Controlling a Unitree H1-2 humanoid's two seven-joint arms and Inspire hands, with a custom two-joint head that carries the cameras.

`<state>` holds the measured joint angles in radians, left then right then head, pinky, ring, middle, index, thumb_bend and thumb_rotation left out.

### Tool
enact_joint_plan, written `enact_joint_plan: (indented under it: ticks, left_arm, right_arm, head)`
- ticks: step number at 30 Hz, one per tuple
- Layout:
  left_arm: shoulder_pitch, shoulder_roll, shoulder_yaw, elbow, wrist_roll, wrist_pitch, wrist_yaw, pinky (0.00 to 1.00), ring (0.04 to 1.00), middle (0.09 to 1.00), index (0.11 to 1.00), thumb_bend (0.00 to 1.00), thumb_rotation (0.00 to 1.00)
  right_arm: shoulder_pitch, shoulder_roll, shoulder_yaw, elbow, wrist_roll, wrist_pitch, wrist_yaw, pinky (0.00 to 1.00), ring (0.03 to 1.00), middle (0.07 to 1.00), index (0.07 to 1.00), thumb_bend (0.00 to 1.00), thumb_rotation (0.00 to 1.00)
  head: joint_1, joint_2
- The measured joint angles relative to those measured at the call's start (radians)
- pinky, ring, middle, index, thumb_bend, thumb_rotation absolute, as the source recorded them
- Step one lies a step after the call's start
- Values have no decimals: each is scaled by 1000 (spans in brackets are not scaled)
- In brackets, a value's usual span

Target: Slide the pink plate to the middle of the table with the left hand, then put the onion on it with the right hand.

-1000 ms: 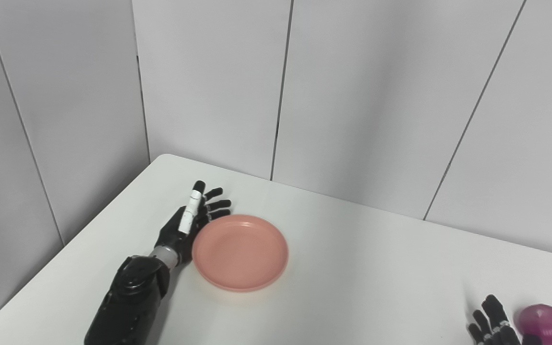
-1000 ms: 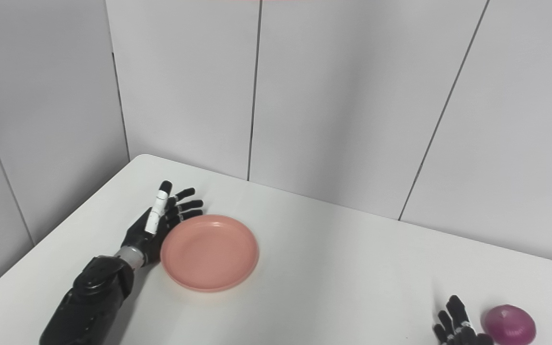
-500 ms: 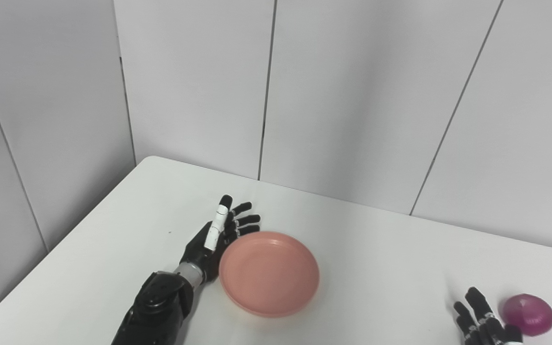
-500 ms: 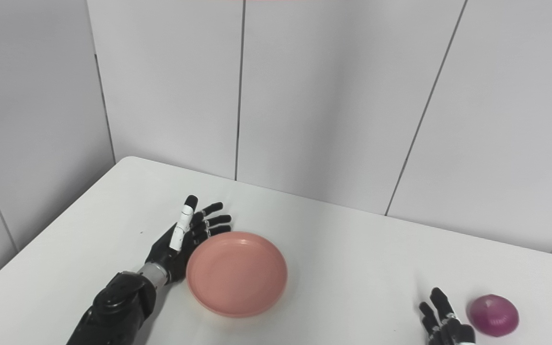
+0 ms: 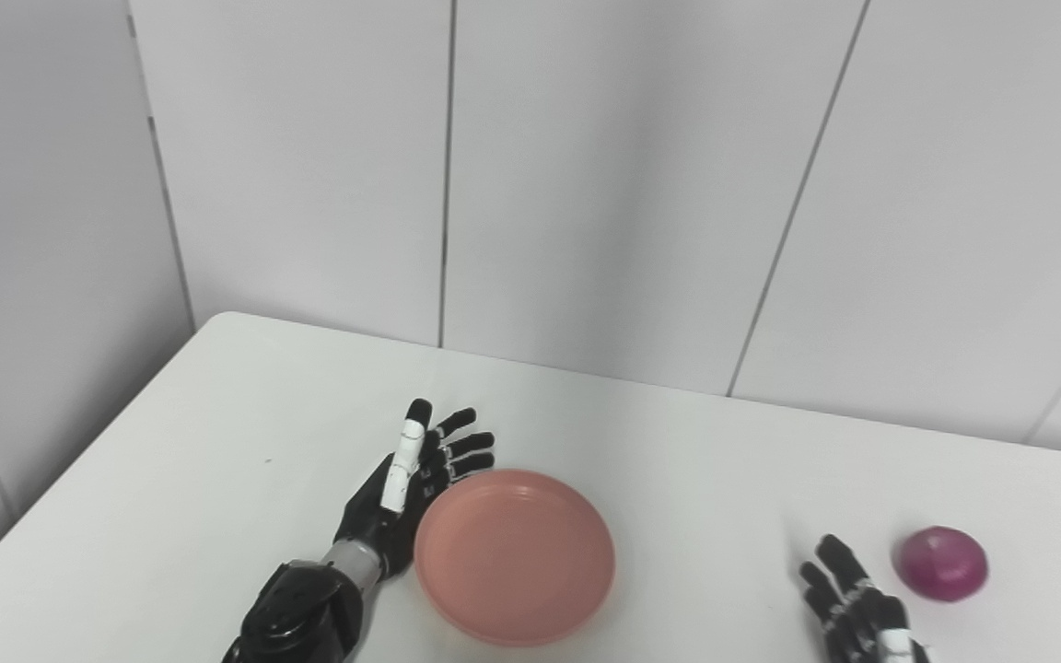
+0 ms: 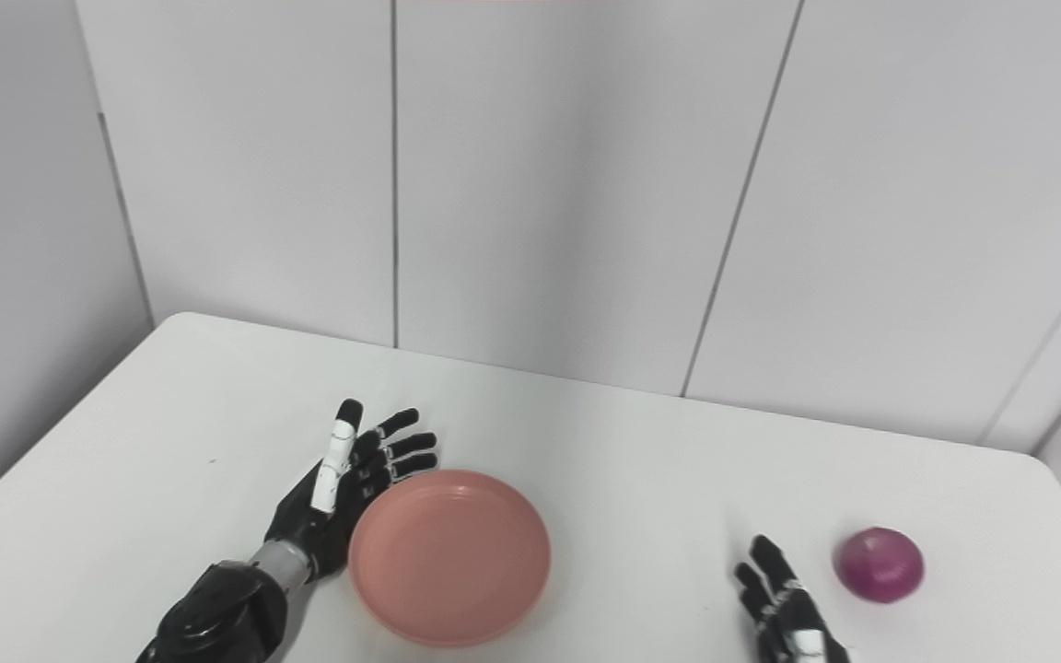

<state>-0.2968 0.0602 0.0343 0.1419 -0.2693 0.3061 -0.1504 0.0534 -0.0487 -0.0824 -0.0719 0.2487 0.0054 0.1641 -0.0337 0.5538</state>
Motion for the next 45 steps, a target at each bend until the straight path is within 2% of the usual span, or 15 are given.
enact_joint_plan:
  ticks: [8,13,22,35,39,41,43,45]
  left_arm:
    - [18,-34,-34,-51,13,64,0,822,823,820,873,857,972]
    - [24,-42,-64,-57,27,66,-1,832,828,814,884,853,984]
    - [24,-70,-79,-56,43,66,0,852,836,827,883,838,988]
    - [21,-82,-64,-44,52,65,-2,851,840,837,899,833,984]
    - [9,-86,-55,-26,51,61,-9,857,842,837,903,835,984]
    - [5,-86,-52,-19,44,57,-14,860,843,835,900,840,981]
    - [2,-86,-49,-15,40,56,-20,850,835,830,893,843,976]
    - [0,-86,-47,-12,35,55,-22,845,825,823,889,845,974]
  right_arm:
    - [13,57,46,-24,-40,13,-44,987,934,950,907,867,898]
    - [16,75,66,-30,-52,19,-62,985,933,950,910,867,903]
    - [35,91,83,-49,-64,31,-82,990,940,956,920,848,906]
    - [35,94,94,-50,-73,31,-101,994,934,948,905,875,882]
    - [45,103,91,-65,-81,31,-123,964,917,947,904,900,841]
    - [57,113,92,-85,-93,32,-140,913,894,937,903,897,814]
    - [60,111,103,-100,-153,44,-154,866,868,923,908,888,813]
    - [57,105,120,-138,-247,90,-179,804,837,903,906,872,781]
  head:
    - [-58,23]
    - [-77,32]
    - [-106,46]
    - [-135,40]
    - [-158,31]
    - [-163,29]
    - [-163,29]
    - [-175,25]
